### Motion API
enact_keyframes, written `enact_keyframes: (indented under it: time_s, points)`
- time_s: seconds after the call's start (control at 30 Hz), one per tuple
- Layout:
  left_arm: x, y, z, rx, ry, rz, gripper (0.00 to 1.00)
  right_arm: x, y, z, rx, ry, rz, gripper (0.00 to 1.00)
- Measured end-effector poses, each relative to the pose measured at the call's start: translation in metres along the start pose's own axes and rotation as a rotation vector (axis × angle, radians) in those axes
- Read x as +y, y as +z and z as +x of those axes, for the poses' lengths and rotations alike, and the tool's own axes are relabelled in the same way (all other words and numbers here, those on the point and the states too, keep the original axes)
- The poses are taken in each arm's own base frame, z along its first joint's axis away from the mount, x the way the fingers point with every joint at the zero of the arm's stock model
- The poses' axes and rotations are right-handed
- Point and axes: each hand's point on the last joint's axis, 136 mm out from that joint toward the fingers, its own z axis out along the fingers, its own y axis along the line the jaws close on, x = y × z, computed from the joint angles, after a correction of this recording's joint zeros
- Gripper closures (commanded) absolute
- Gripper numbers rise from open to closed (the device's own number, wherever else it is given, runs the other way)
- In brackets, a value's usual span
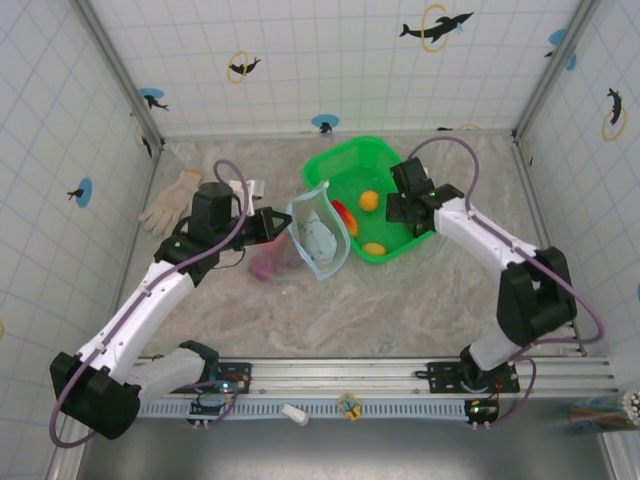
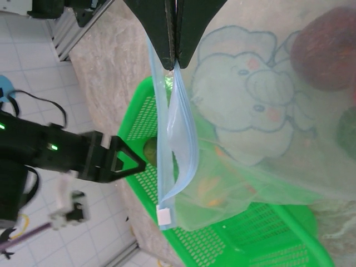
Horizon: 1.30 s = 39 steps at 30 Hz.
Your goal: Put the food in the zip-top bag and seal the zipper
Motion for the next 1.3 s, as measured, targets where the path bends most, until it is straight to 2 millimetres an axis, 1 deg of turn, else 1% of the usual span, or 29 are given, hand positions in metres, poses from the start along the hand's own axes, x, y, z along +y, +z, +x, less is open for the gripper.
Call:
enact_keyframes:
  time_s: [0.1, 0.23, 0.37, 0.47, 0.67, 0.83, 0.93, 1.03, 1.1, 1.13, 1.3]
  points:
    - [0.001, 0.002, 0.001, -0.004, -0.002, 0.01, 1.0, -0.011, 0.021, -0.003, 0.059, -0.015, 0.059, 0.21]
    - [0.007, 0.006, 0.007, 0.005, -0.014, 0.011, 1.0, -0.016, 0.045, 0.0, 0.129, -0.047, 0.103, 0.19]
    - [0.01, 0.008, 0.014, 0.016, -0.018, 0.014, 1.0, -0.019, 0.063, 0.014, 0.197, -0.085, 0.142, 0.18]
    - [0.01, 0.007, 0.016, 0.015, -0.016, 0.02, 1.0, -0.023, 0.072, 0.025, 0.238, -0.106, 0.17, 0.19]
    - [0.008, 0.006, 0.014, 0.008, -0.01, 0.028, 1.0, -0.029, 0.083, 0.032, 0.266, -0.117, 0.187, 0.22]
    - [0.008, 0.006, 0.014, 0.009, -0.01, 0.028, 1.0, -0.026, 0.087, 0.024, 0.238, -0.124, 0.16, 0.25]
    - [0.008, 0.006, 0.014, 0.009, -0.01, 0.028, 1.0, -0.022, 0.093, 0.026, 0.243, -0.137, 0.144, 0.28]
    - [0.008, 0.006, 0.015, 0.009, -0.01, 0.027, 1.0, -0.019, 0.101, 0.033, 0.271, -0.148, 0.131, 0.33]
    - [0.008, 0.006, 0.015, 0.009, -0.01, 0.027, 1.0, -0.017, 0.105, 0.037, 0.282, -0.154, 0.122, 0.4]
    - [0.008, 0.006, 0.015, 0.009, -0.011, 0.027, 1.0, -0.016, 0.105, 0.036, 0.279, -0.157, 0.117, 0.42]
    - [0.009, 0.006, 0.015, 0.009, -0.012, 0.022, 1.0, -0.01, 0.103, 0.032, 0.268, -0.162, 0.099, 0.45]
